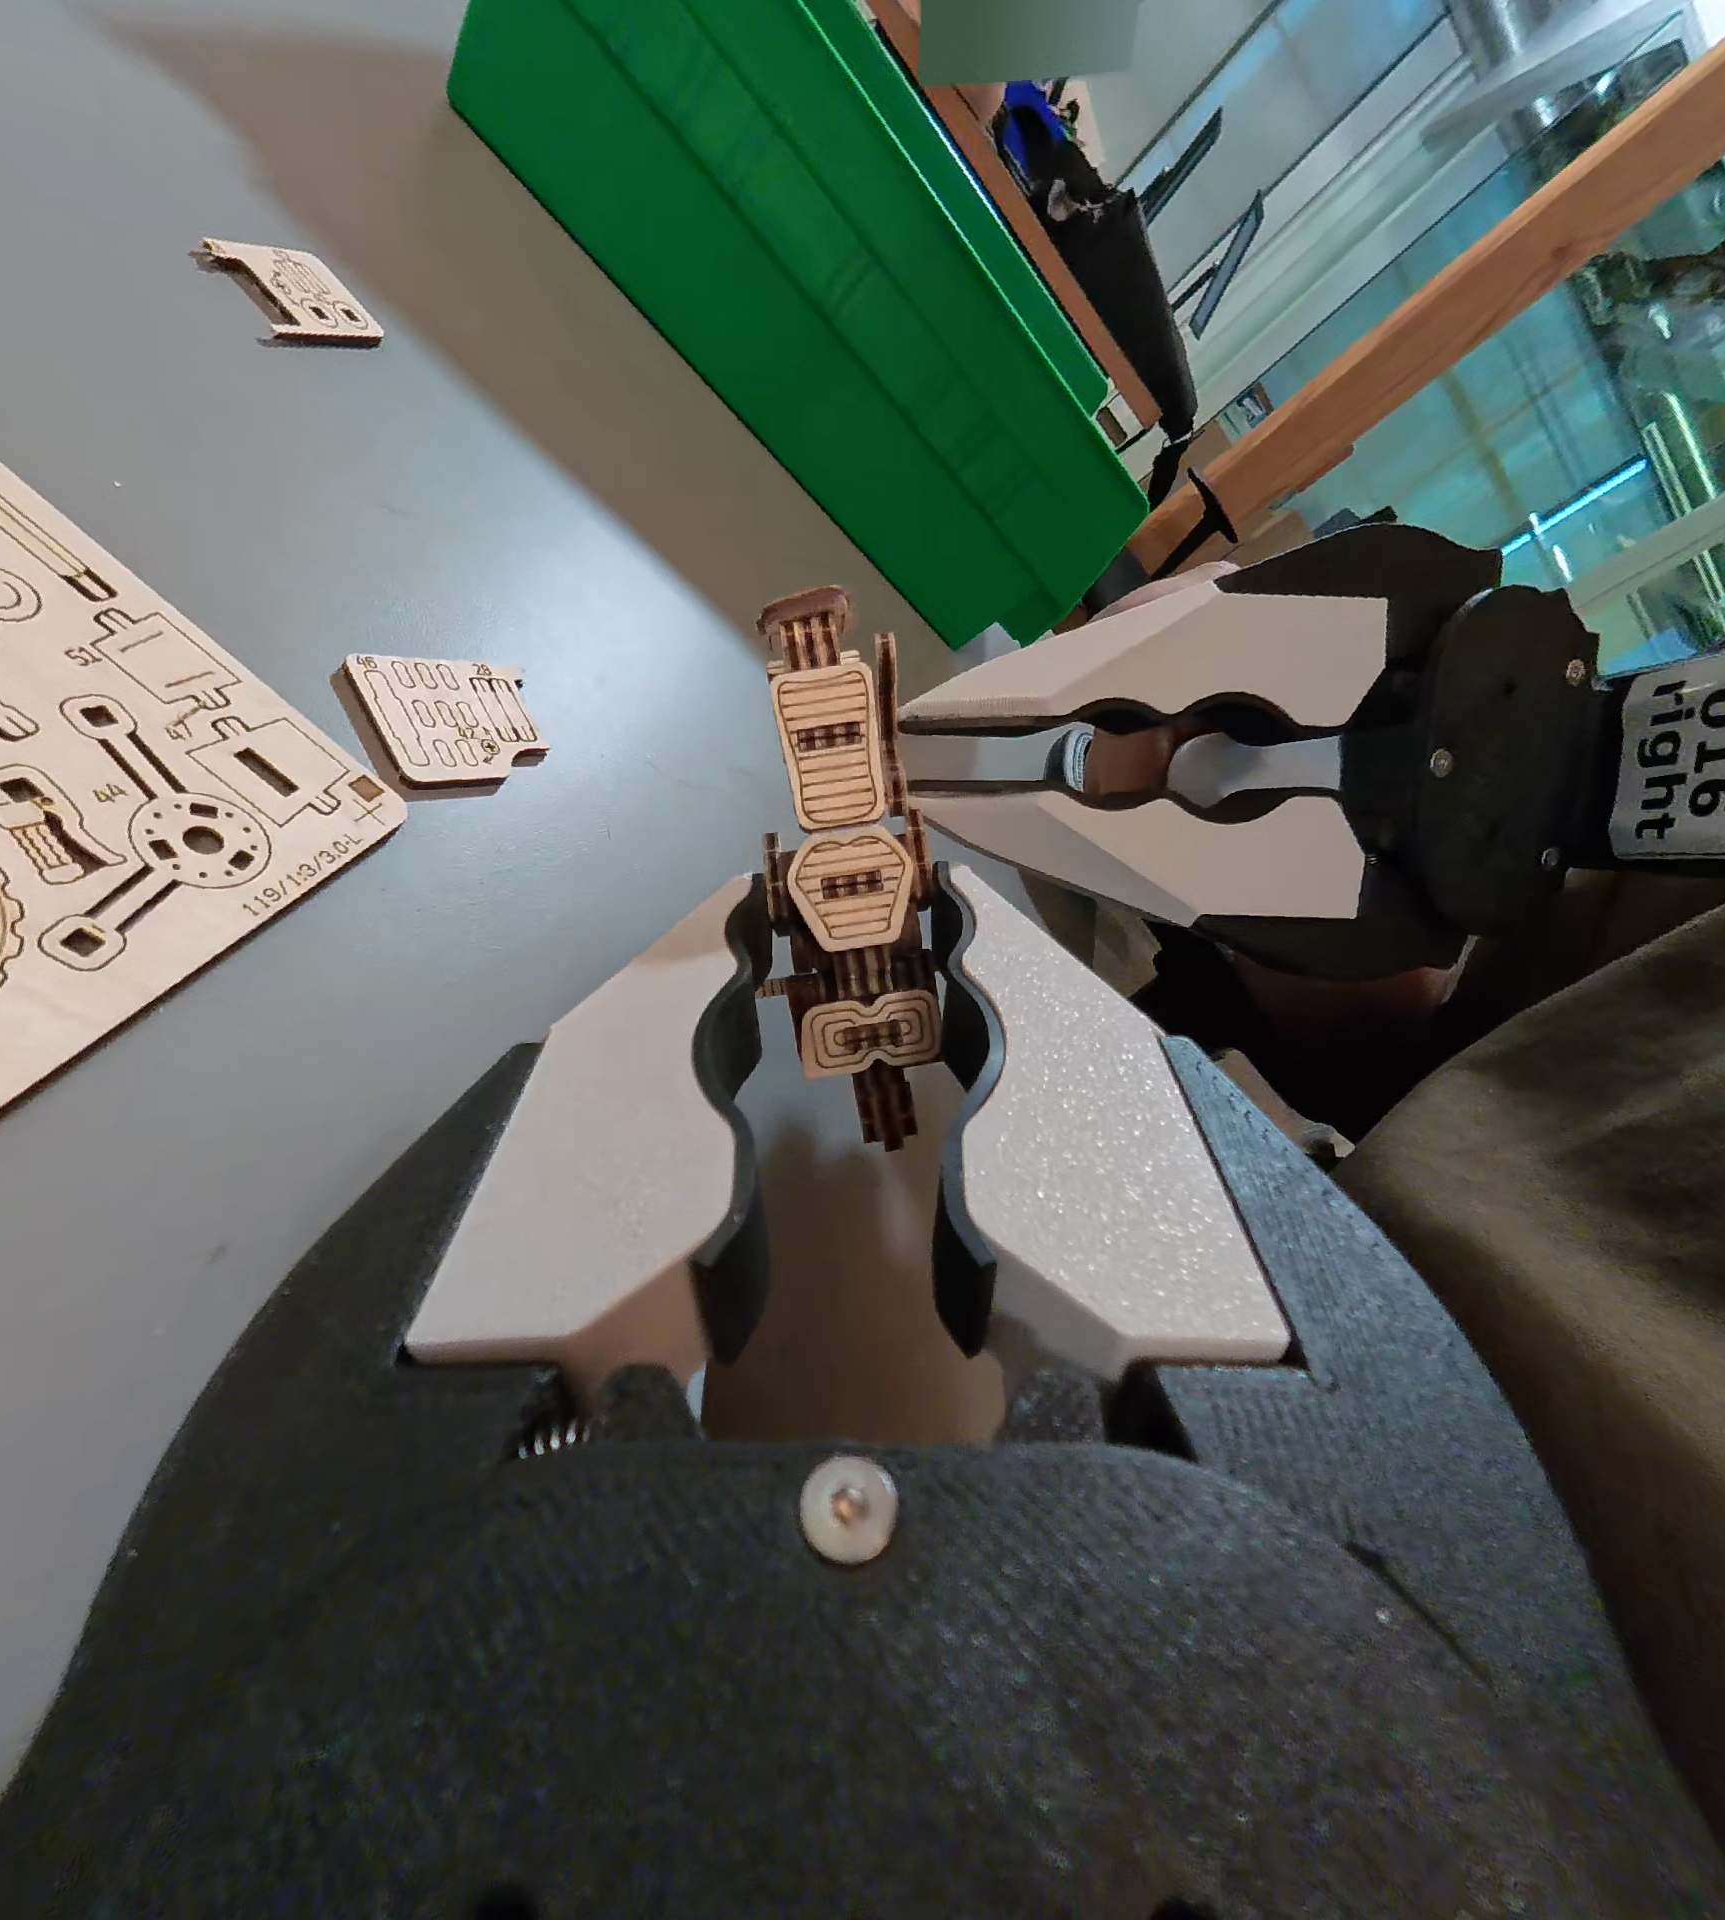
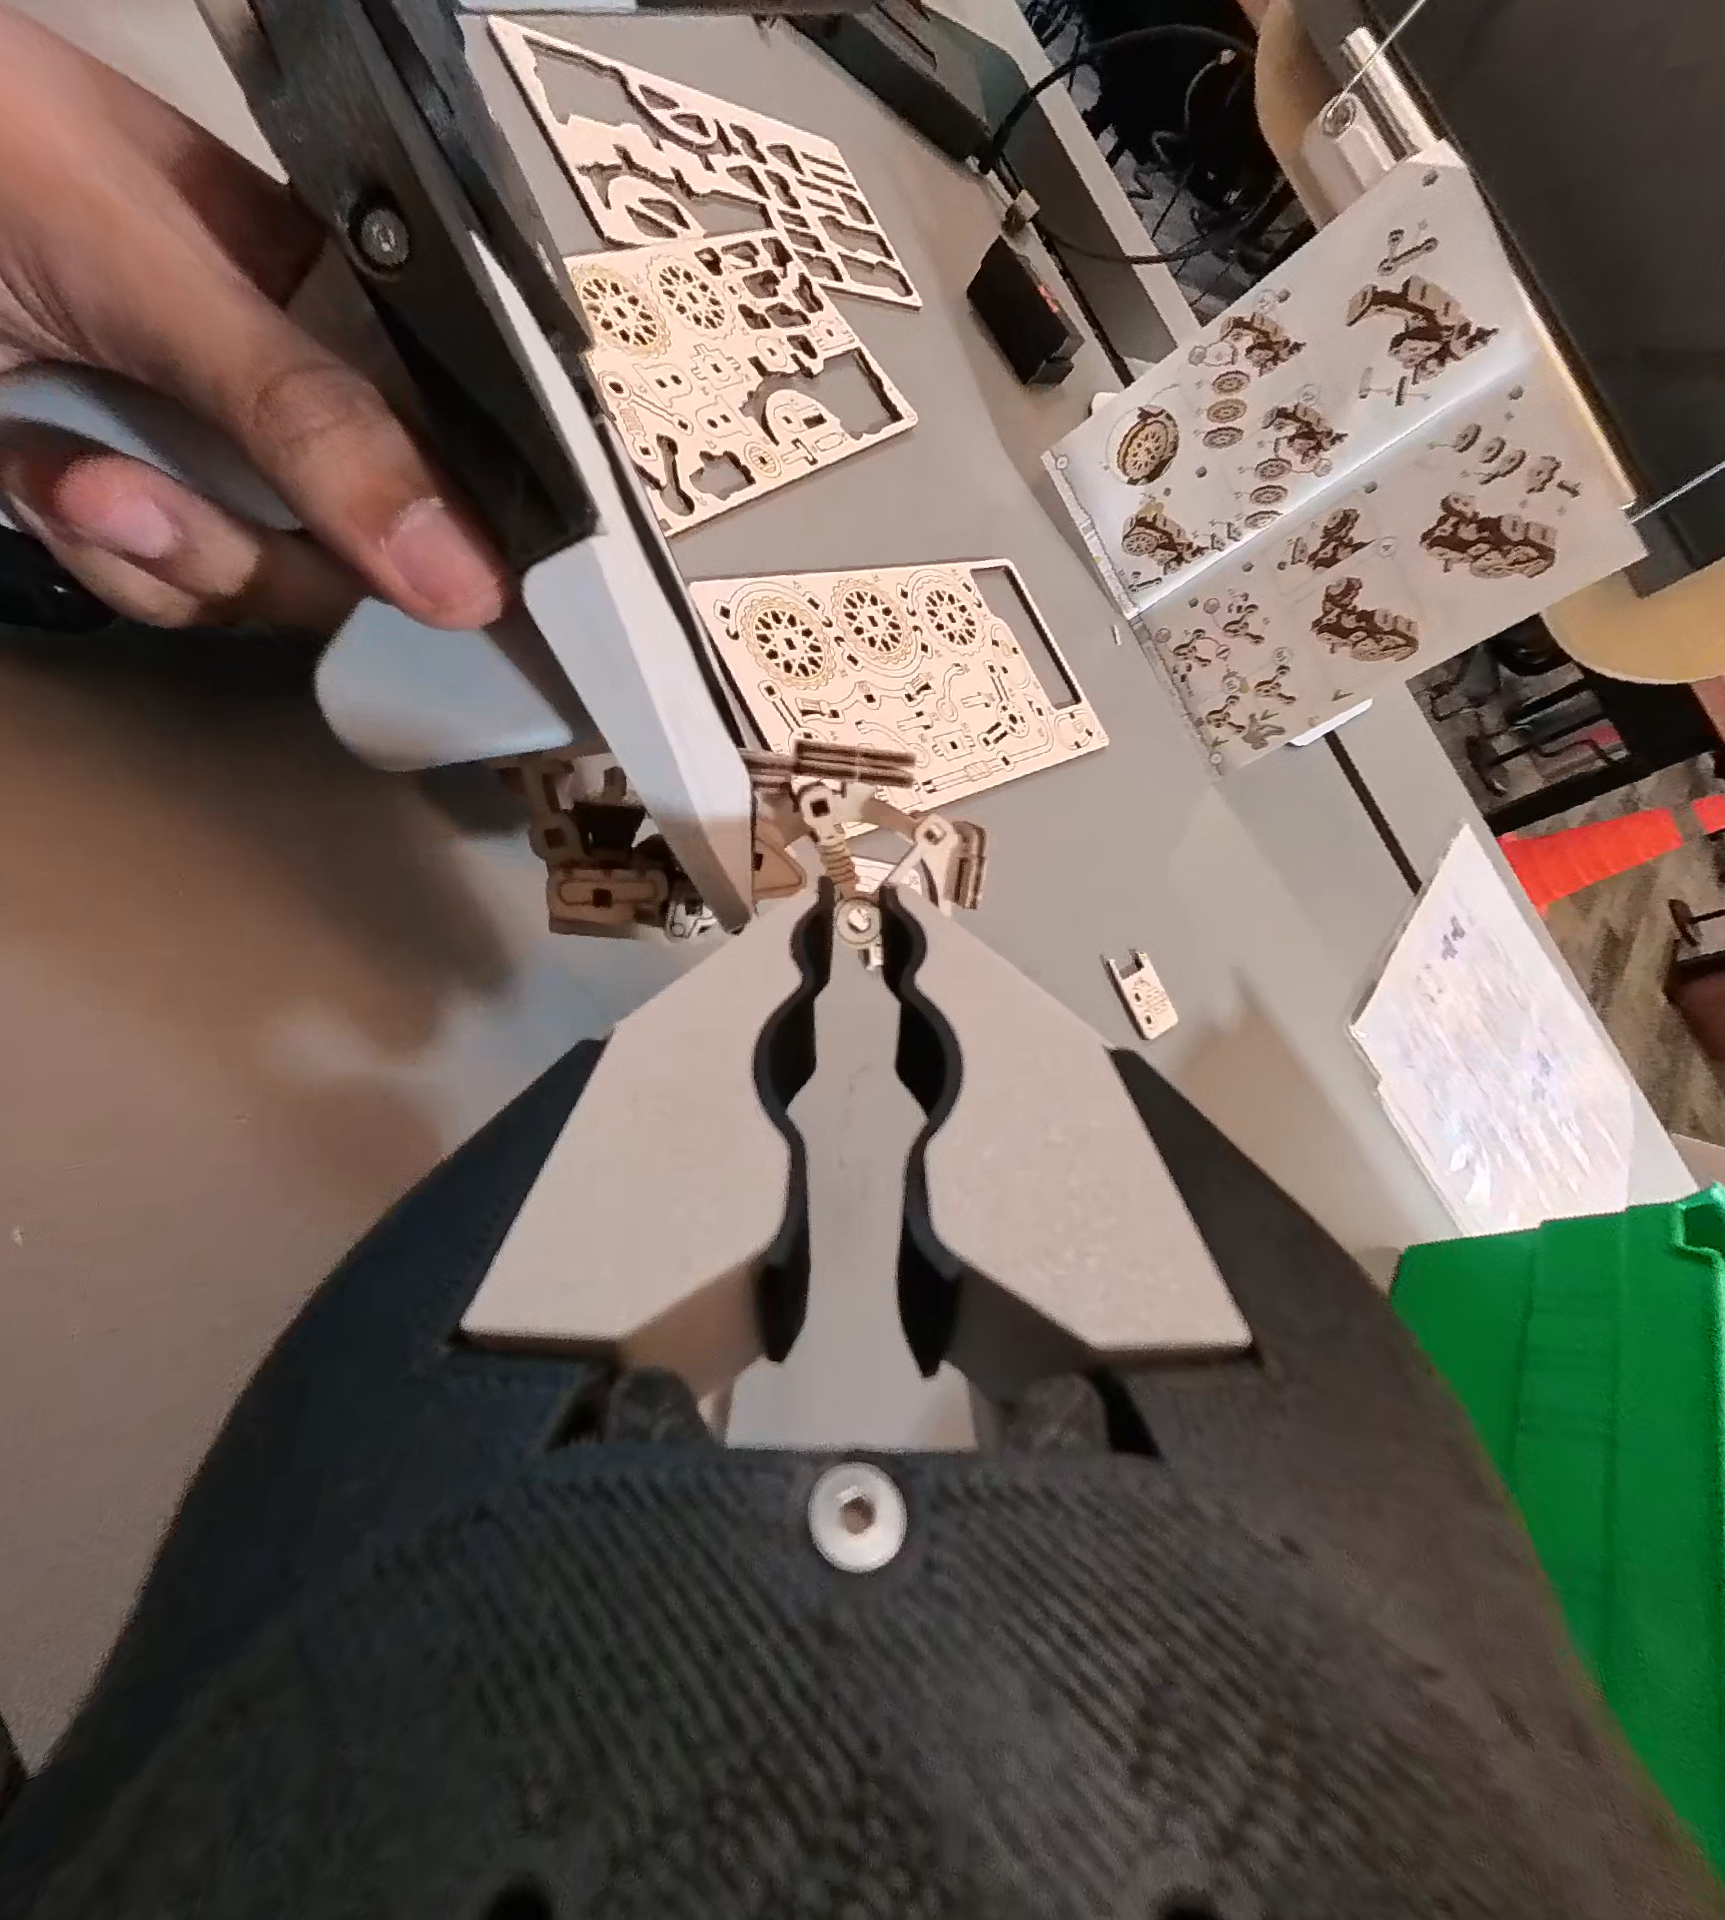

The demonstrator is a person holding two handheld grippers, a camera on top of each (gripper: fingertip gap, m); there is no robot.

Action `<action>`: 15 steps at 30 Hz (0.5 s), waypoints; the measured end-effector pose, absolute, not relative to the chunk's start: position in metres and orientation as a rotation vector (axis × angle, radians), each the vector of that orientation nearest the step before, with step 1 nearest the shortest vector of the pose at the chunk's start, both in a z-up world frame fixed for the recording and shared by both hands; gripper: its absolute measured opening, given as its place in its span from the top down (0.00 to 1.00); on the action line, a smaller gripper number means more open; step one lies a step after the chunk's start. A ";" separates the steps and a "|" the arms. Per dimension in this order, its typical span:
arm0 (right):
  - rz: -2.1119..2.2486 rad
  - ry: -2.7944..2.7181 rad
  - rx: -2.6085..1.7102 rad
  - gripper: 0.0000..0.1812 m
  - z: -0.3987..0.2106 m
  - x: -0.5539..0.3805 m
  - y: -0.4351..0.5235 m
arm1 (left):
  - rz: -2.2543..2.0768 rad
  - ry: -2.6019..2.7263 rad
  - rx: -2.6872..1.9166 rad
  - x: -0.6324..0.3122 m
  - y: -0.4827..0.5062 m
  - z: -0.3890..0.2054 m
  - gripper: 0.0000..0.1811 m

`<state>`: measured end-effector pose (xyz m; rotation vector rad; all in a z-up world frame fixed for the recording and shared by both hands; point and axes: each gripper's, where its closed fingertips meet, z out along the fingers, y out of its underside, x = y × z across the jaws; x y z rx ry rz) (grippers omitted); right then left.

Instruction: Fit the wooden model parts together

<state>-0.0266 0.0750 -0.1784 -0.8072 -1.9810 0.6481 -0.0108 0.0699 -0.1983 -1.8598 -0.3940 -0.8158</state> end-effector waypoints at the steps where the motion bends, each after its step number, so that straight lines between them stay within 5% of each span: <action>1: 0.640 -1.980 -0.804 0.97 -0.178 -0.027 0.075 | -0.817 -0.392 -1.860 -0.011 0.070 -0.198 0.83; 15: 0.619 -1.971 -0.796 0.97 -0.178 -0.027 0.075 | -0.713 -0.328 -1.861 -0.011 0.070 -0.193 0.76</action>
